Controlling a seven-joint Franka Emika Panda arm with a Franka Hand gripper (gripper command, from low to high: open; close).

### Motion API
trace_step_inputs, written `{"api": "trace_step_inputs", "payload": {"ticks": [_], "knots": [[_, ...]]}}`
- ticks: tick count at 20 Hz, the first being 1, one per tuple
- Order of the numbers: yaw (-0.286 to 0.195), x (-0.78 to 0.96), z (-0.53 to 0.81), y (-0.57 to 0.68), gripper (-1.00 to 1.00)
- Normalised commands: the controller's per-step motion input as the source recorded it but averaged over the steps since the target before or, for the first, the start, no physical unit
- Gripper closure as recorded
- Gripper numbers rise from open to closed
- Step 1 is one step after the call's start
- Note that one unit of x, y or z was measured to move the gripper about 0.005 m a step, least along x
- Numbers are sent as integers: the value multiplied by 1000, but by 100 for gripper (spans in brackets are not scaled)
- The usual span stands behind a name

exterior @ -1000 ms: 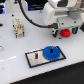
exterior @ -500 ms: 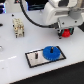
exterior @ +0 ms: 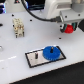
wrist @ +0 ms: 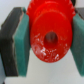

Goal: Insert the blue gear onto the right peg, followed by the red gear

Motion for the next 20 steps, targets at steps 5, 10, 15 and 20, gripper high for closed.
{"api": "trace_step_inputs", "payload": {"ticks": [5, 10, 15, 20], "knots": [[0, 475, 503, -386, 100], [0, 510, 459, -391, 100], [0, 584, 390, -325, 100], [0, 705, 222, -309, 100]]}}
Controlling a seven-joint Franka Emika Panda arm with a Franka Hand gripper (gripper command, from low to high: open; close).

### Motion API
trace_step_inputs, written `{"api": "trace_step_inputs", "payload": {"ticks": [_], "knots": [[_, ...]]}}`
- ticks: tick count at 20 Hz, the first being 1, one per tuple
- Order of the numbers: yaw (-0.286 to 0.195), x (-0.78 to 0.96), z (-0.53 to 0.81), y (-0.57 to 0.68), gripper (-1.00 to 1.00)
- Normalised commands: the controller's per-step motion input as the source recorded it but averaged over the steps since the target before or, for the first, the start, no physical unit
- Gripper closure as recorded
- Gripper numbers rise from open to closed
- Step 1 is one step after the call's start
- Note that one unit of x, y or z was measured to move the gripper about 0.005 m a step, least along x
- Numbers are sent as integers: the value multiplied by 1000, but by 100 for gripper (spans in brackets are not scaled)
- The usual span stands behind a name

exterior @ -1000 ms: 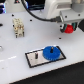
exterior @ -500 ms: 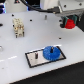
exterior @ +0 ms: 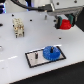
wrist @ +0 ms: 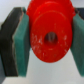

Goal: Insert the blue gear onto the right peg, followed by the red gear

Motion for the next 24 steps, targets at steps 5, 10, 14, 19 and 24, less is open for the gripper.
{"api": "trace_step_inputs", "payload": {"ticks": [5, 10, 14, 19, 24], "knots": [[0, 745, 153, -295, 100], [0, 746, 82, -263, 100], [0, 647, 33, -256, 100], [0, 396, -11, -254, 100], [0, 119, -75, -183, 100]]}}
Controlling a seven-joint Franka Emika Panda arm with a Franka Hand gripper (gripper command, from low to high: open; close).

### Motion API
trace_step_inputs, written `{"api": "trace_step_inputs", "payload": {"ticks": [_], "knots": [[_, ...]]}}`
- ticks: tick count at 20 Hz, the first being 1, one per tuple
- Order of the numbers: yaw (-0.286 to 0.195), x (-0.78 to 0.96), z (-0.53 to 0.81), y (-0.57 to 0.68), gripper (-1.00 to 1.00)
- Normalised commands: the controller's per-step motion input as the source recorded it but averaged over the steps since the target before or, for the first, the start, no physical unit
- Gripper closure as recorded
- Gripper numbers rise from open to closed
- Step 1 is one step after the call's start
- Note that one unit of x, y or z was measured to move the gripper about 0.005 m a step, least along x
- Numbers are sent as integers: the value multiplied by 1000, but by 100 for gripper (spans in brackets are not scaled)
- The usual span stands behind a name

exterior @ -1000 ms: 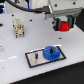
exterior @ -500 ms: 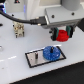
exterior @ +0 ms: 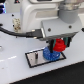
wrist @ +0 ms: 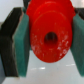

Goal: Insert the blue gear onto the right peg, followed by the red gear

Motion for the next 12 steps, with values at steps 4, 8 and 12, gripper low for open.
{"api": "trace_step_inputs", "payload": {"ticks": [4, 8, 12], "knots": [[0, 69, 14, -95, 100], [0, 44, -21, -22, 100], [0, 2, 130, -8, 100]]}}
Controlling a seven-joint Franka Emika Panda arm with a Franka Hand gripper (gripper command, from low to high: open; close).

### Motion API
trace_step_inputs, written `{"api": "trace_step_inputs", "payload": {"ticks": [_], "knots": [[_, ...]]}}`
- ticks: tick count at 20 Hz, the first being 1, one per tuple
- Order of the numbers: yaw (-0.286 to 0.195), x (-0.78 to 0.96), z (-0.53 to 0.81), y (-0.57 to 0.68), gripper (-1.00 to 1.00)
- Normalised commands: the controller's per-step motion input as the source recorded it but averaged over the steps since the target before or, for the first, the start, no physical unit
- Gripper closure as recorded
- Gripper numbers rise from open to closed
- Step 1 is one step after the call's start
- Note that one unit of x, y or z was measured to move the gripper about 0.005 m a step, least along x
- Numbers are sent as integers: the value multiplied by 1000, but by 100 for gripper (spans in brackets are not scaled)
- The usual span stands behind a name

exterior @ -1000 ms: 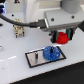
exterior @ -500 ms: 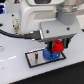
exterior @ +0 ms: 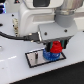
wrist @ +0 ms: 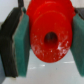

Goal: Insert the blue gear onto the right peg, followed by the red gear

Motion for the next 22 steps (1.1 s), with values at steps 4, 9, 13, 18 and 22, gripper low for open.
{"api": "trace_step_inputs", "payload": {"ticks": [4, 9, 13, 18, 22], "knots": [[0, 49, 57, 0, 100], [0, 10, 70, 1, 100], [0, 10, 133, 5, 100], [0, 31, 164, 0, 100], [0, 41, 397, 0, 100]]}}
